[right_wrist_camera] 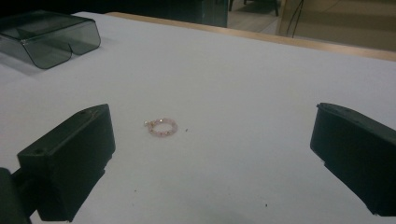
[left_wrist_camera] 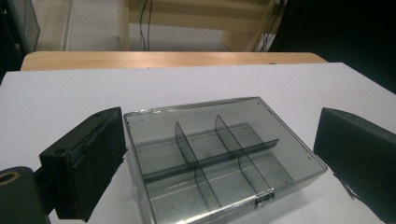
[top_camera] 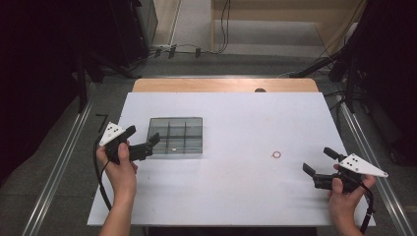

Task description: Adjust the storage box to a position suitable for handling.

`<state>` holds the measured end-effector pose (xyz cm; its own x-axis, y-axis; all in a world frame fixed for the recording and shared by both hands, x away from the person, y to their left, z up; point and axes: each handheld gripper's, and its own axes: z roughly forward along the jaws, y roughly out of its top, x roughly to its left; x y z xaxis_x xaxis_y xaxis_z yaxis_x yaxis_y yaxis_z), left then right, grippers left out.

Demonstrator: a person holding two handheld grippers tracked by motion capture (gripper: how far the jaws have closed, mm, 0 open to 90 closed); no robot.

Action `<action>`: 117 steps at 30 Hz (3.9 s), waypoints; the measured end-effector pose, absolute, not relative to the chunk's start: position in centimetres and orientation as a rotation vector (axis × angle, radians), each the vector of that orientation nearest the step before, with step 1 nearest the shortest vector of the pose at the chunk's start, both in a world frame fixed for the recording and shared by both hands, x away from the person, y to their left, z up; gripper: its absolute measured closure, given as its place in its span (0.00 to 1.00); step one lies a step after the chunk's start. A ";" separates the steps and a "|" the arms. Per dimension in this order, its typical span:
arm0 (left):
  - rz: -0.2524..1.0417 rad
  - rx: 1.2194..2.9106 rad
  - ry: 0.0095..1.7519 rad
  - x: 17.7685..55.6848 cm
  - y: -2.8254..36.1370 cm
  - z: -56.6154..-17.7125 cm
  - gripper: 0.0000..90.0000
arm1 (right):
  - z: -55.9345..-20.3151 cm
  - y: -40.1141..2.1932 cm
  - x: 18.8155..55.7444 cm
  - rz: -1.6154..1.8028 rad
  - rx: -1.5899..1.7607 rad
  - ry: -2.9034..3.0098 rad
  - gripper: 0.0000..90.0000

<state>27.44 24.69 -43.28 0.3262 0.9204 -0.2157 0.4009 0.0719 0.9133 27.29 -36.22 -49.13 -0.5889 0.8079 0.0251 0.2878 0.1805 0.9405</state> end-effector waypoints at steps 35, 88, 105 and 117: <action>0.548 1.662 1.624 35.1 27.0 -45.3 0.96 | -49.2 -36.2 27.4 1.403 1.040 1.980 0.00; 0.495 1.689 1.651 35.2 26.2 -47.0 1.00 | -49.3 -36.2 27.6 1.398 1.038 1.986 0.00; 0.467 1.692 1.625 34.8 24.9 -47.2 1.00 | -49.3 -36.2 27.5 1.397 1.045 1.983 0.00; 0.432 1.707 1.587 34.7 23.3 -47.1 1.00 | -49.3 -36.2 27.6 1.401 1.045 1.983 0.00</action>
<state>34.65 23.29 -47.14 0.1733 0.9549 -0.2409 0.7009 0.0523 0.7113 27.57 -36.24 -49.27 -0.5846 0.8106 0.0351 0.3039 0.1786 0.9358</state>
